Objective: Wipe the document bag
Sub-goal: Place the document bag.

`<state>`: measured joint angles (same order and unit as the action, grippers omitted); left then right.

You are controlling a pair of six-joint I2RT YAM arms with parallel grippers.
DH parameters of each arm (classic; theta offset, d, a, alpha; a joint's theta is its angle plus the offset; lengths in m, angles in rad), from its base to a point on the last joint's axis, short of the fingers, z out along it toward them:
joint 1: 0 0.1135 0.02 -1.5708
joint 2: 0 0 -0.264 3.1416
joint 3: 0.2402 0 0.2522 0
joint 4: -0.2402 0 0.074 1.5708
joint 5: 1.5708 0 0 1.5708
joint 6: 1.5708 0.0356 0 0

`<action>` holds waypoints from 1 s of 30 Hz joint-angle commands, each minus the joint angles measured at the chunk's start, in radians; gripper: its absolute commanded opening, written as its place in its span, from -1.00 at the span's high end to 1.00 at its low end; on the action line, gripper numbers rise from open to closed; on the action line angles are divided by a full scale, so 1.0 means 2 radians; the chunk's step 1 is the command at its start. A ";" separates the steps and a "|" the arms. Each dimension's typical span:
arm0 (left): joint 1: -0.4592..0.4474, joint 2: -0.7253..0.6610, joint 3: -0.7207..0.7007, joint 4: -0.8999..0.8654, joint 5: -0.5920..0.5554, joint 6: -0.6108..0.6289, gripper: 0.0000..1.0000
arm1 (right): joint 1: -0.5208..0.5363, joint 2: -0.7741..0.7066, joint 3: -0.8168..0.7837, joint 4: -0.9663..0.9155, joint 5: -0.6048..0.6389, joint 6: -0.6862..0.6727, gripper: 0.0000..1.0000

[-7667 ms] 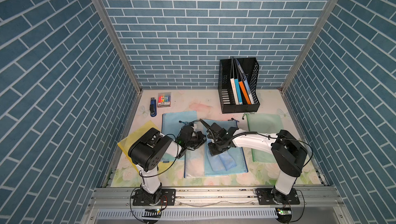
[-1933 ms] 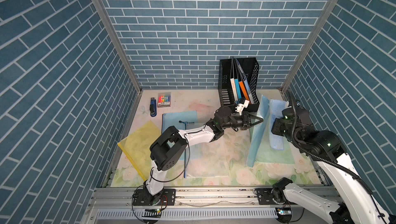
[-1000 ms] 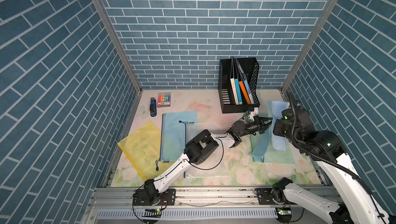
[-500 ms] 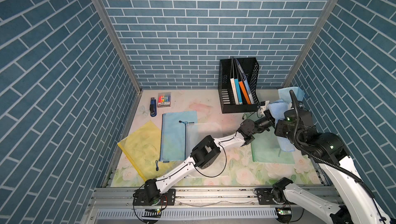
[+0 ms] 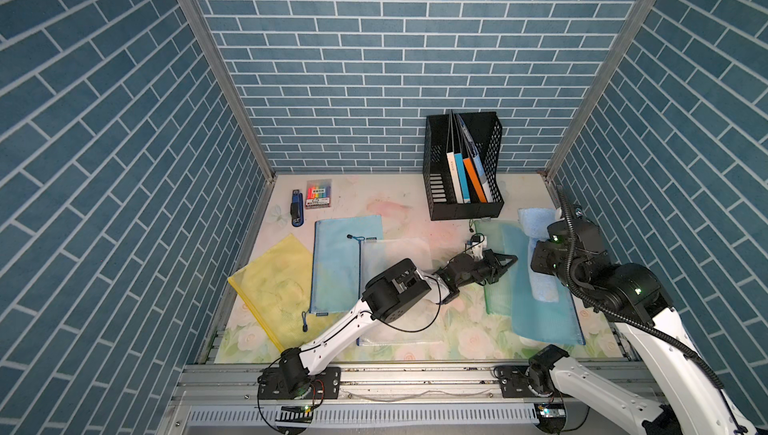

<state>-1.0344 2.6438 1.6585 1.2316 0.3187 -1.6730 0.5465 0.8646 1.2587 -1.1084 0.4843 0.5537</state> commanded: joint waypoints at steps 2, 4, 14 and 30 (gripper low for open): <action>0.010 -0.032 -0.025 0.008 0.012 0.046 1.00 | -0.003 -0.001 -0.013 0.008 -0.007 0.017 1.00; 0.012 -0.030 -0.025 0.013 0.013 0.041 1.00 | -0.003 0.000 -0.019 0.014 -0.011 0.018 1.00; 0.014 -0.040 -0.044 -0.041 0.016 0.069 1.00 | -0.003 0.001 -0.032 0.024 -0.015 0.022 1.00; 0.023 -0.035 -0.020 -0.141 -0.016 0.093 0.91 | -0.003 0.019 -0.060 0.060 -0.038 0.030 1.00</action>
<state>-0.9951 2.5900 1.6070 0.9821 0.3126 -1.5124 0.5449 0.9001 1.1465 -1.0107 0.4110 0.5793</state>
